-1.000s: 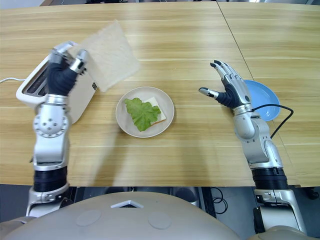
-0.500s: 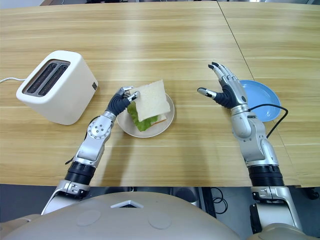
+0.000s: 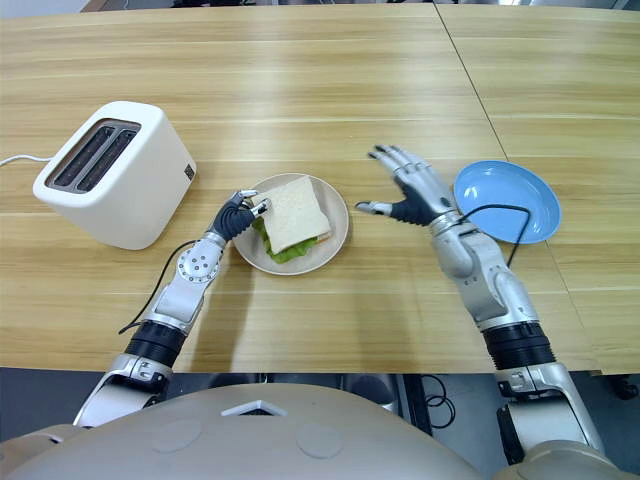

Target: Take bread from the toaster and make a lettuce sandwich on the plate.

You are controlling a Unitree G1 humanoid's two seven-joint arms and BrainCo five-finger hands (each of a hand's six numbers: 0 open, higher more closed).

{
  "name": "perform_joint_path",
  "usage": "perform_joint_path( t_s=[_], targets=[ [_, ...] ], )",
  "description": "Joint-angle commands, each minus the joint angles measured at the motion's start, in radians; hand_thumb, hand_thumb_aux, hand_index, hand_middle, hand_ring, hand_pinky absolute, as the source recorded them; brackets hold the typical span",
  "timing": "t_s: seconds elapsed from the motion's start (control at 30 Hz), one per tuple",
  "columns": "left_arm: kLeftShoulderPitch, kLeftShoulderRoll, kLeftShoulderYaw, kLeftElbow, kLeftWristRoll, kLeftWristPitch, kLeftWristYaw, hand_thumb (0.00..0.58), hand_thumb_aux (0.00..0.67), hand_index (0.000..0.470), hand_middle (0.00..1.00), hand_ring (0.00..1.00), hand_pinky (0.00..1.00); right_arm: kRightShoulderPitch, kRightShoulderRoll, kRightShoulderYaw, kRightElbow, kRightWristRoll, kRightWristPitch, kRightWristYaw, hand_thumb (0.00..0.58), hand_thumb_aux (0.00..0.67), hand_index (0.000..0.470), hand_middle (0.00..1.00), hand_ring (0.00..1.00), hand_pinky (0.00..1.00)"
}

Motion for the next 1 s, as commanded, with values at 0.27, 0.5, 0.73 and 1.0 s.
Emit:
perform_joint_path(
  t_s=[0.27,0.5,0.73,1.0],
  targets=[
    [0.006,0.015,-0.018,0.094,0.048,0.041,0.027,0.580,0.670,0.460,1.00,1.00,1.00,-0.167,0.017,0.302,0.159,-0.305,-0.109,-0.022,0.000,0.000,0.000,0.00,0.00,0.00],
    [0.005,0.016,-0.035,0.114,0.081,0.041,0.040,0.580,0.670,0.460,1.00,1.00,1.00,-0.243,0.083,0.457,0.336,-0.436,-0.118,-0.096,0.000,0.000,0.000,0.00,0.00,0.00],
    [0.008,0.046,-0.083,0.073,0.205,0.054,0.102,0.580,0.670,0.460,1.00,1.00,1.00,-0.250,0.130,0.572,0.418,-0.517,-0.105,-0.112,0.000,0.000,0.000,0.00,0.00,0.00],
    [0.025,0.154,-0.095,-0.216,0.538,0.154,0.324,0.000,0.000,0.000,0.00,0.00,0.00,-0.255,0.164,0.633,0.556,-0.555,-0.058,-0.117,0.000,0.000,0.000,0.00,0.00,0.00]
  ],
)
